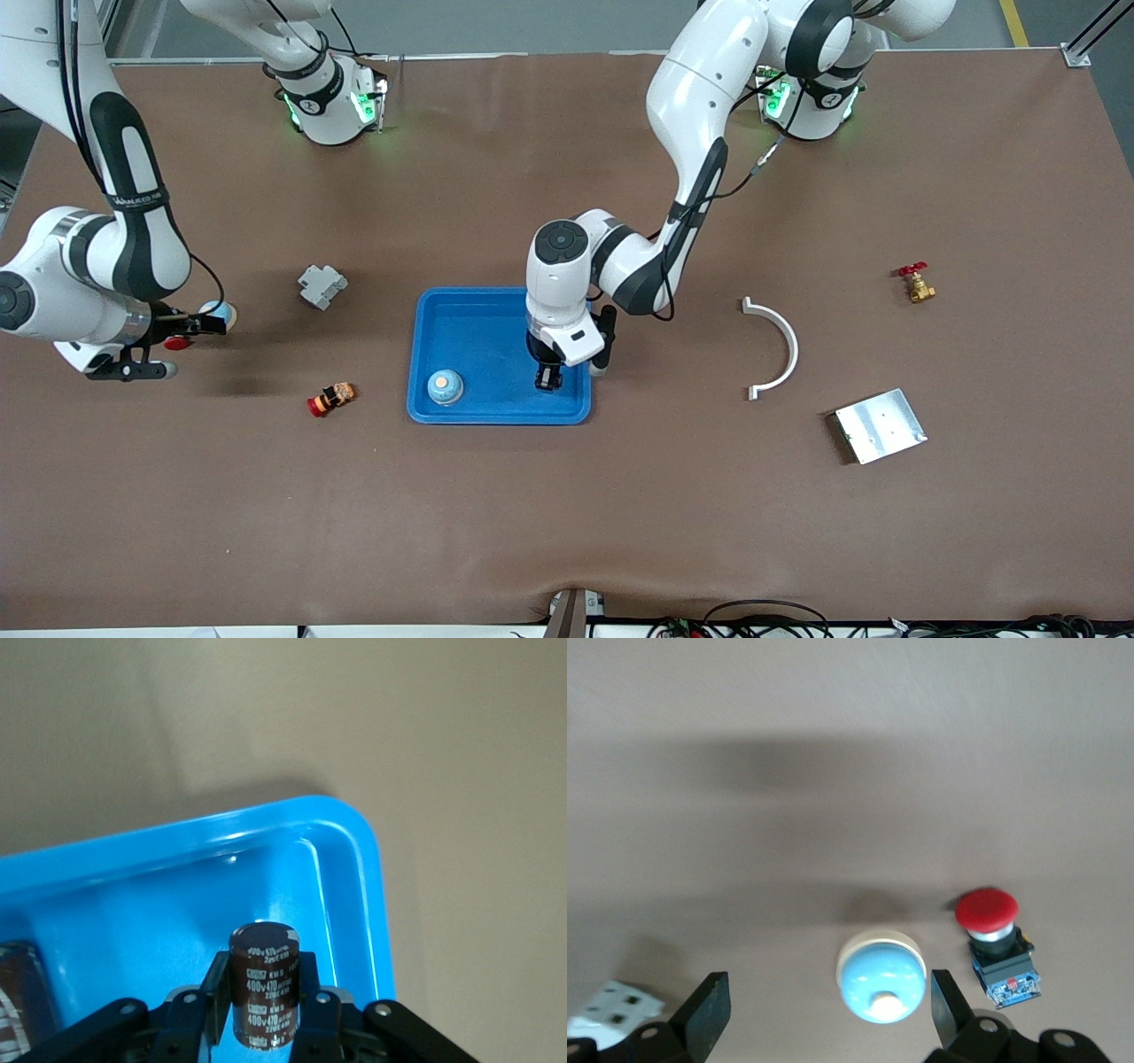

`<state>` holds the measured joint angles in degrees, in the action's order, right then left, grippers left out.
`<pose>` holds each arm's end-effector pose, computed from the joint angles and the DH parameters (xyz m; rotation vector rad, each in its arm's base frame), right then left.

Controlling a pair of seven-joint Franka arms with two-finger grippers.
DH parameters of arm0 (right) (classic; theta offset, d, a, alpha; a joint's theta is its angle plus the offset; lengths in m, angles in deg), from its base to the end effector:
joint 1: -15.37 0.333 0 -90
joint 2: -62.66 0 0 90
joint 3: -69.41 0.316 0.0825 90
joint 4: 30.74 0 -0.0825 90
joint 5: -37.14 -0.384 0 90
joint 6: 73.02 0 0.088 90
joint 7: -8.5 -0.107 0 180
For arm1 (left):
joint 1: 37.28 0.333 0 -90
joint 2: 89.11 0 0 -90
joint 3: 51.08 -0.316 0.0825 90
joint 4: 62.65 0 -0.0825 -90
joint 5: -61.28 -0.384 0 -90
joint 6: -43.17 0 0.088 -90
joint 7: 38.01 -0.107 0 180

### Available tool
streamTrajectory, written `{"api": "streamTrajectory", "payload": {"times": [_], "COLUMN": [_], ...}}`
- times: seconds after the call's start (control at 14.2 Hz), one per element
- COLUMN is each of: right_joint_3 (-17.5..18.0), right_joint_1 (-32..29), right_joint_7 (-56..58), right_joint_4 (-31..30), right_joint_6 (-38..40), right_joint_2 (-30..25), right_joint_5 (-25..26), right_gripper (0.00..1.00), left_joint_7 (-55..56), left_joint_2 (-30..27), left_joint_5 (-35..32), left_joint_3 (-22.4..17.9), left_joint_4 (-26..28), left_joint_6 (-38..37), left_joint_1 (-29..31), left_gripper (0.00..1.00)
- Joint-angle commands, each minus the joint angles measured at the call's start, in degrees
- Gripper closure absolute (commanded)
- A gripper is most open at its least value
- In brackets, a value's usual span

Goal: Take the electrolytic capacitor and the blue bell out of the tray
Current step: 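Grasp the second button with the right gripper while the left gripper carries the capacitor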

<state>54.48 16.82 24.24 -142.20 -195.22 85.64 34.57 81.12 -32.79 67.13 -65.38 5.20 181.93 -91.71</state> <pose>0.5807 -0.1320 0.2660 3.1097 0.0333 -0.3271 0.5588 -0.5541 0.2246 2.2817 1.7509 0.2348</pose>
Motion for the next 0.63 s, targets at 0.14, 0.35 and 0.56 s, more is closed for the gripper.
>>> {"api": "streamTrajectory", "payload": {"times": [0.14,0.35,0.56], "right_joint_3": [0.2,0.4,2.1], "right_joint_1": [8.2,15.9,20.6], "right_joint_7": [-14.6,-28.7,-41.9], "right_joint_4": [3.7,5.5,8.7], "right_joint_6": [2.3,2.1,2.0], "right_joint_2": [0.0,0.5,2.4], "right_joint_5": [-2.2,-4.5,-5.7], "right_gripper": [0.00,0.00,0.00], "left_joint_7": [-11.8,-20.3,-29.8], "left_joint_2": [-5.0,-8.1,-10.2], "left_joint_5": [-0.8,-0.5,0.1], "left_joint_3": [-0.1,0.2,0.8], "left_joint_4": [1.1,2.8,2.8], "left_joint_6": [-5.3,-10.2,-18.2], "left_joint_1": [1.0,1.2,1.5], "left_gripper": [1.00,1.00,1.00]}}
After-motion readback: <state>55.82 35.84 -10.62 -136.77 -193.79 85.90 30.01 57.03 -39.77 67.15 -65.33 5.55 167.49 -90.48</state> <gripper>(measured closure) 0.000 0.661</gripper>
